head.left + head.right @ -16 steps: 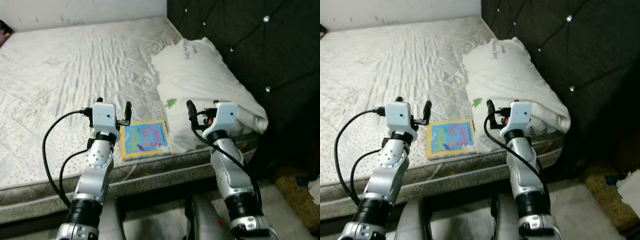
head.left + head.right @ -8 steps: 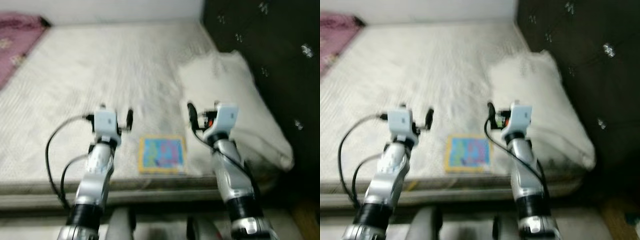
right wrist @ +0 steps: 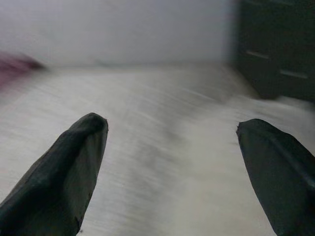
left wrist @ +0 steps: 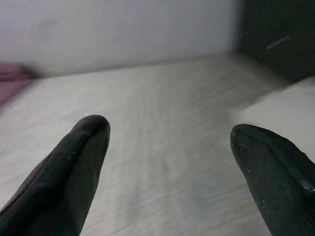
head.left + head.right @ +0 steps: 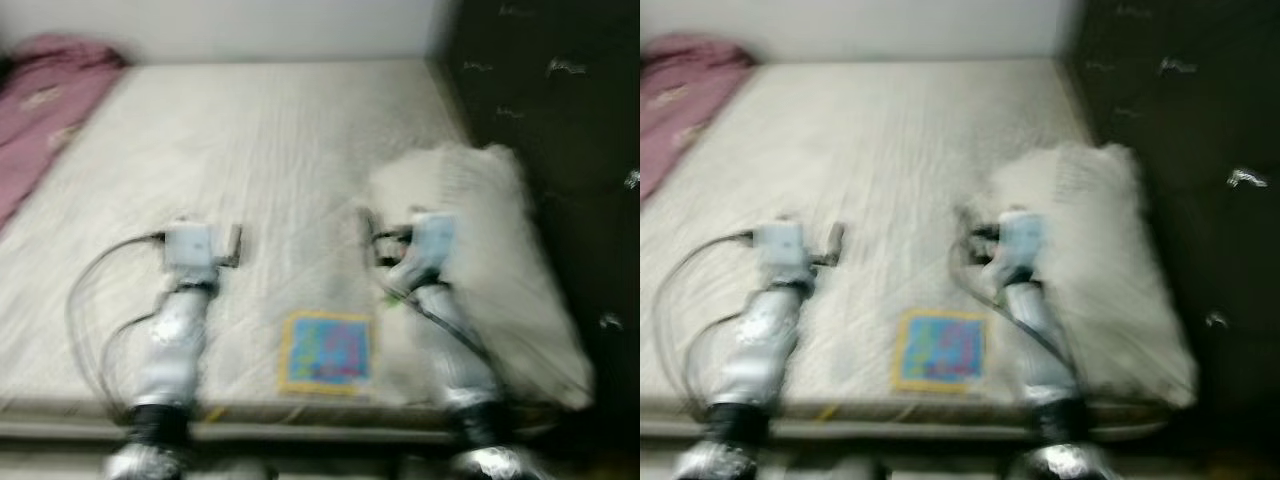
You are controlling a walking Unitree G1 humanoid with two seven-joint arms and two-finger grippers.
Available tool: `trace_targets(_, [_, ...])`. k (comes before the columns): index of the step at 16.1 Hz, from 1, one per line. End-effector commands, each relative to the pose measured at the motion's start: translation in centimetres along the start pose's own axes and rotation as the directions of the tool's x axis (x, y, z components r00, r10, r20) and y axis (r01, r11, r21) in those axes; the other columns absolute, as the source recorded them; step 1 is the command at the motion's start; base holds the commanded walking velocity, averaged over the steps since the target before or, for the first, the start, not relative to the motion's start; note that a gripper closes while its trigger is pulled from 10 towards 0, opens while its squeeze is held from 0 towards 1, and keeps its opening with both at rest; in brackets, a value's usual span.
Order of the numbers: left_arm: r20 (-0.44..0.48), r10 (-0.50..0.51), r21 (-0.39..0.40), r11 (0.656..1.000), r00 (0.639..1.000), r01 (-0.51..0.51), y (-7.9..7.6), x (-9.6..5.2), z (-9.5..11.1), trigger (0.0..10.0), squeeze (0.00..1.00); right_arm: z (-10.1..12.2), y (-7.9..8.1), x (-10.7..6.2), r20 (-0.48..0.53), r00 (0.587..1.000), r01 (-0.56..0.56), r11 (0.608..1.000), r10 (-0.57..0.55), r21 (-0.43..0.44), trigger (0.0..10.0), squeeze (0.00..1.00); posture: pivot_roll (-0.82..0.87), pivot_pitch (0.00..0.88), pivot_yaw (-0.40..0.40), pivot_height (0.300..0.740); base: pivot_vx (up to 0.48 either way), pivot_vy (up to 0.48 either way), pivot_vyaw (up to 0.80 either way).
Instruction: Clean up the room
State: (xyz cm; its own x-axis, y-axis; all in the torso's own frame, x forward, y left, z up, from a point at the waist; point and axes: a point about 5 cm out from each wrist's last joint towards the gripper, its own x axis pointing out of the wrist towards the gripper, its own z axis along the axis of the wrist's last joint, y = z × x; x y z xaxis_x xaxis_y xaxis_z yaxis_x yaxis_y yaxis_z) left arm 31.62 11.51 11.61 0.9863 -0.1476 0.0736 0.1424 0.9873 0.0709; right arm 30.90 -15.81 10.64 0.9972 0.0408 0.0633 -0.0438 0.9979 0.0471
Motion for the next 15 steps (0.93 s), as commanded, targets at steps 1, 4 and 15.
trace_targets(1, [-0.029,0.06,0.054,0.997,0.998,-0.058,2.6,-0.8,-0.9,10.0,0.0,1.0,2.7,0.7,0.035,0.997,-0.07,0.997,0.068,0.033,10.0,0.0,0.01,0.0,0.04,0.74,0.0,0.0,0.0])
trace_targets(4, [-0.04,0.069,0.073,0.995,0.997,-0.066,2.6,-0.7,-1.2,10.0,0.0,0.8,2.6,0.7,0.027,0.998,-0.065,0.998,0.064,0.022,10.0,0.0,0.01,0.0,0.037,0.74,0.0,0.0,0.0])
trace_targets(15, [-0.021,0.111,0.067,0.992,0.994,-0.109,4.7,-2.8,-1.5,10.0,0.0,0.8,1.2,-0.5,0.03,0.999,0.027,1.0,-0.027,0.002,10.0,0.0,0.03,0.0,0.032,0.74,0.0,0.0,0.0])
